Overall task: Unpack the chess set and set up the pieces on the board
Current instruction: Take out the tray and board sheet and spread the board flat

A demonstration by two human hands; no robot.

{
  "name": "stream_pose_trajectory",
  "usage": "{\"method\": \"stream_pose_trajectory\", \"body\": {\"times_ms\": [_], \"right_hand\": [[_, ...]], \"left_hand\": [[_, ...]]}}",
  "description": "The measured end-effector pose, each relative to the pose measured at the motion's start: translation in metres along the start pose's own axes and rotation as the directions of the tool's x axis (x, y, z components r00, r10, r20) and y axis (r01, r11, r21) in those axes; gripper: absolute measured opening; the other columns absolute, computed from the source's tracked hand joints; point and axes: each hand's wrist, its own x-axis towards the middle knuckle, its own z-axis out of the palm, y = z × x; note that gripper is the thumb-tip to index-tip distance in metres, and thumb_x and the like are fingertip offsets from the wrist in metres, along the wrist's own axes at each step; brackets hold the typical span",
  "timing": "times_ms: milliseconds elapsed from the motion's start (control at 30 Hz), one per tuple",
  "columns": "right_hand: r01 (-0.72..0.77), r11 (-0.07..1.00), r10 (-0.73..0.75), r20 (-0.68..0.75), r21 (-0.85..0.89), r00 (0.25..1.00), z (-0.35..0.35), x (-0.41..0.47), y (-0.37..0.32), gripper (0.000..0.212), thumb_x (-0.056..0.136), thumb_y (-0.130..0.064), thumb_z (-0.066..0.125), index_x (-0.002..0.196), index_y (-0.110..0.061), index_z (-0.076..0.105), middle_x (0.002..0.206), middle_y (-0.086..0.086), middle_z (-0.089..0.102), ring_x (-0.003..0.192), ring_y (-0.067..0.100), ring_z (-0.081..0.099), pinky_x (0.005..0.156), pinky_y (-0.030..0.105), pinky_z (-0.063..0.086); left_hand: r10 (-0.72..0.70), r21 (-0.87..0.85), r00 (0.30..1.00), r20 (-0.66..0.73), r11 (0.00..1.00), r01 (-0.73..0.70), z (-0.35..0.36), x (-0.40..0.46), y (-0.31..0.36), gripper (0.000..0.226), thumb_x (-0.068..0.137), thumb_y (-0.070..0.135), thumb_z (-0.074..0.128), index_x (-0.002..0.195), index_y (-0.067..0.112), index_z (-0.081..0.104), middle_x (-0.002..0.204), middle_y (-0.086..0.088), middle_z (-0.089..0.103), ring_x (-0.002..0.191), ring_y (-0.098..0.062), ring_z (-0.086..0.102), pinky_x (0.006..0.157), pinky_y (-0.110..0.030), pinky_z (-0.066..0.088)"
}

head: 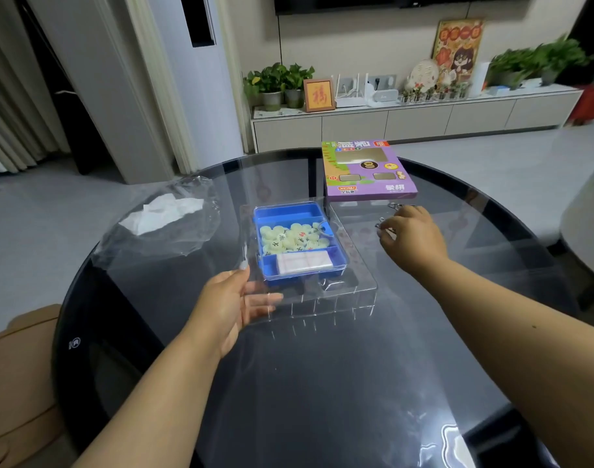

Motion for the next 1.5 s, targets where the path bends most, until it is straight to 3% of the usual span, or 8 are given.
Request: {"method": "stream_pose_trajectory", "body": {"times_ms": [133, 367, 700, 1100, 1167, 1267, 1367, 1500], "right_hand": [[0.091, 0.992, -0.093, -0.02, -0.091, 0.995, 0.002, -0.007, -0.001, 0.029, 0.092, -0.031, 0.053, 0.089, -0.012, 0.075, 0.093, 0.003, 0.065, 0.098, 0.025, 0.051, 0.063, 0.028, 0.037], [-0.01, 0.973, 0.057, 0.197, -0.23, 0.979, 0.003, 0.006, 0.0, 0.052, 0.098, -0.048, 0.025, 0.123, -0.018, 0.059, 0.136, -0.001, 0.049, 0.126, 0.024, 0.038, 0.095, 0.037, 0.033], [-0.151, 0.968, 0.203, 0.271, -0.198, 0.941, 0.01, 0.013, 0.006, 0.064, 0.095, -0.057, 0.015, 0.145, -0.021, 0.031, 0.156, 0.001, 0.023, 0.141, 0.026, 0.02, 0.108, 0.043, 0.022], [-0.07, 0.995, 0.065, 0.067, 0.077, 0.996, -0.004, 0.011, -0.022, 0.048, 0.099, -0.045, 0.03, 0.129, -0.016, 0.054, 0.133, 0.004, 0.054, 0.127, 0.025, 0.041, 0.101, 0.039, 0.031], [-0.02, 0.991, 0.017, 0.02, 0.133, 1.0, -0.007, 0.012, -0.033, 0.043, 0.099, -0.043, 0.032, 0.109, -0.013, 0.062, 0.114, 0.005, 0.062, 0.112, 0.026, 0.049, 0.089, 0.035, 0.035], [-0.005, 0.972, 0.005, 0.001, 0.236, 1.0, -0.012, 0.012, -0.051, 0.051, 0.099, -0.043, 0.031, 0.073, -0.007, 0.055, 0.079, 0.005, 0.06, 0.084, 0.025, 0.053, 0.069, 0.031, 0.036], [-0.042, 0.944, 0.025, 0.055, 0.328, 0.998, -0.016, 0.012, -0.068, 0.062, 0.1, -0.045, 0.028, 0.084, -0.001, 0.069, 0.084, 0.013, 0.068, 0.081, 0.027, 0.059, 0.072, 0.038, 0.05], [-0.143, 0.939, 0.08, 0.208, 0.311, 0.975, -0.014, 0.012, -0.087, 0.069, 0.099, -0.05, 0.021, 0.092, -0.003, 0.071, 0.092, 0.013, 0.069, 0.085, 0.027, 0.06, 0.078, 0.038, 0.049]], "left_hand": [[0.005, -0.005, 1.0, 0.008, 1.0, -0.005, -0.001, 0.001, 0.0, 0.021, 0.103, 0.021, 0.04, 0.102, 0.005, 0.054, 0.084, -0.018, 0.073, 0.07, -0.032, 0.072, 0.042, -0.023, 0.051], [0.003, 0.007, 1.0, 0.018, 1.0, -0.003, -0.001, 0.0, 0.001, 0.022, 0.103, 0.022, 0.04, 0.103, 0.005, 0.055, 0.085, -0.018, 0.073, 0.072, -0.032, 0.072, 0.043, -0.023, 0.053], [0.005, 0.001, 1.0, 0.014, 1.0, -0.005, -0.001, 0.002, 0.0, 0.023, 0.103, 0.021, 0.04, 0.103, 0.004, 0.055, 0.086, -0.019, 0.073, 0.069, -0.031, 0.072, 0.043, -0.024, 0.053], [0.007, 0.004, 1.0, 0.025, 1.0, -0.007, -0.002, 0.002, 0.0, 0.028, 0.103, 0.022, 0.039, 0.113, 0.001, 0.053, 0.084, -0.017, 0.074, 0.07, -0.03, 0.072, 0.043, -0.024, 0.053], [0.006, 0.011, 1.0, 0.028, 1.0, -0.006, -0.002, 0.002, -0.001, 0.028, 0.103, 0.023, 0.039, 0.114, 0.001, 0.053, 0.086, -0.017, 0.074, 0.071, -0.03, 0.072, 0.044, -0.024, 0.054], [0.004, 0.01, 1.0, 0.03, 1.0, -0.004, -0.003, 0.002, -0.001, 0.029, 0.103, 0.024, 0.039, 0.117, 0.001, 0.052, 0.086, -0.017, 0.074, 0.072, -0.03, 0.072, 0.044, -0.024, 0.053], [0.001, 0.017, 0.999, 0.034, 1.0, -0.002, -0.003, 0.003, -0.001, 0.029, 0.104, 0.024, 0.038, 0.117, 0.001, 0.052, 0.087, -0.017, 0.074, 0.074, -0.031, 0.072, 0.045, -0.024, 0.054], [-0.002, 0.016, 0.999, 0.042, 1.0, 0.002, -0.003, 0.002, -0.001, 0.029, 0.104, 0.024, 0.038, 0.116, 0.002, 0.053, 0.089, -0.017, 0.074, 0.074, -0.031, 0.072, 0.046, -0.024, 0.054]]}}
